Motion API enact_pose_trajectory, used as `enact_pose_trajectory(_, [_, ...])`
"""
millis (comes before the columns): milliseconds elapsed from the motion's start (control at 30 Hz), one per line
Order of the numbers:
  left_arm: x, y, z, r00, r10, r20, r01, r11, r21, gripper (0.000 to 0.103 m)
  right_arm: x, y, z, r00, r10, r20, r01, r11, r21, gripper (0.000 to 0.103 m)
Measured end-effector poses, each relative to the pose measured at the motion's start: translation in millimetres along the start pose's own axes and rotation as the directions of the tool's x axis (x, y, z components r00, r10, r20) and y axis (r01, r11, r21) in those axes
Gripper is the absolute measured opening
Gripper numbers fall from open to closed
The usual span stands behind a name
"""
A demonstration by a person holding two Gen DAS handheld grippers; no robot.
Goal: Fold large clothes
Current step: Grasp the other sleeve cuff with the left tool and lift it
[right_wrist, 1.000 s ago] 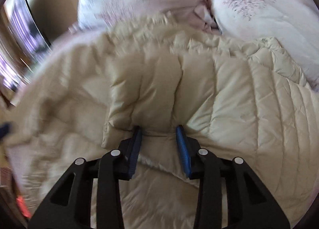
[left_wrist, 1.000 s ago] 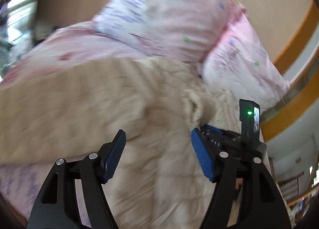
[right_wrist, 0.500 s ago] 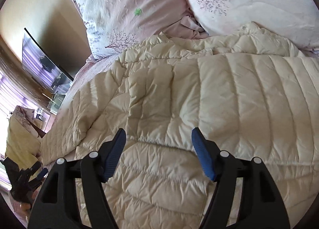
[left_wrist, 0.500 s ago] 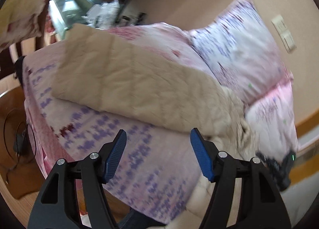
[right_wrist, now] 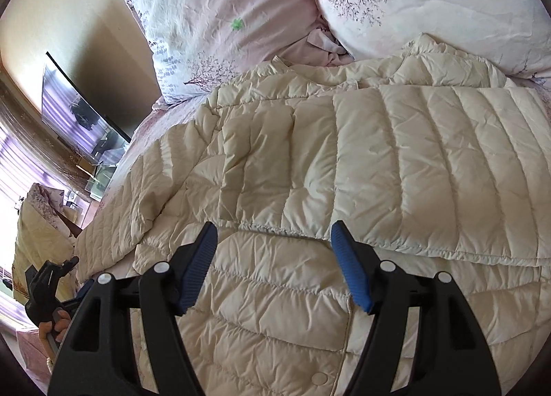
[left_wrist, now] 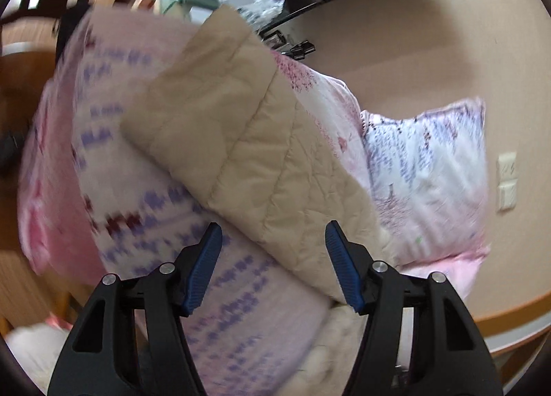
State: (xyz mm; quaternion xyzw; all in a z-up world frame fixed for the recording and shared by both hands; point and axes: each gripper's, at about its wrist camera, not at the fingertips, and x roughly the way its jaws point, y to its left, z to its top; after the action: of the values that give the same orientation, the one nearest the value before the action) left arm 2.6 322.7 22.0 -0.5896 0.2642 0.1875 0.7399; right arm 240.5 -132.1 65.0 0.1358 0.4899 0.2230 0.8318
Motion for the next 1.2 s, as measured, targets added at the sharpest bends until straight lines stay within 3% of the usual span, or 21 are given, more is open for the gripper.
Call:
enact_pose_trajectory(100, [6, -4, 3, 1.0, -0.001, 0.019, 0.001, 1.0, -0.011, 0.062, 2, -1, -2, 1.0, -0.001, -0.009, 0.001, 1.0, 0.01, 0.069])
enact_pose_trajectory(200, [9, -7, 12, 0.999, 0.023, 0.043, -0.022, 1.0, -0.008, 0.052, -1, -4, -5, 1.0, -0.008, -0.001, 0.008, 1.0, 0.004, 0.069])
enact_pose_trajectory(367, [17, -8, 31, 0.996, 0.062, 0.066, -0.063, 0.998, 0.023, 0.006, -15, -14, -5, 0.999, -0.018, 0.033, 0.018, 1.0, 0.01, 0.069])
enact_pose_trajectory(533, [9, -39, 51, 0.991, 0.073, 0.116, -0.089, 0.985, 0.145, 0.001, -32, -27, -4, 0.997, -0.038, 0.071, 0.036, 0.999, 0.021, 0.069])
enact_pose_trajectory(667, [-2, -88, 66, 0.982, 0.042, 0.184, -0.091, 0.959, 0.268, 0.0, -47, -40, -4, 0.993, -0.048, 0.106, 0.045, 0.999, 0.03, 0.069])
enact_pose_trajectory(800, [-9, -153, 59, 0.975, -0.032, 0.22, -0.063, 0.908, 0.414, 0.0, -61, -51, -6, 0.988, -0.071, 0.14, 0.067, 0.997, 0.036, 0.069])
enact_pose_trajectory(933, [-10, -208, 26, 0.974, -0.152, 0.168, 0.037, 0.838, 0.544, 0.0, -69, -65, -6, 0.984, -0.086, 0.153, 0.078, 0.995, 0.058, 0.069])
enact_pose_trajectory(1067, [3, -256, -29, 0.969, -0.243, 0.039, 0.158, 0.734, 0.661, 0.0, -75, -79, -7, 0.981, -0.105, 0.162, 0.092, 0.992, 0.087, 0.069])
enact_pose_trajectory(1200, [24, -292, -99, 0.948, -0.288, -0.138, 0.292, 0.609, 0.737, 0.0, -79, -90, -6, 0.978, -0.128, 0.166, 0.11, 0.987, 0.114, 0.069])
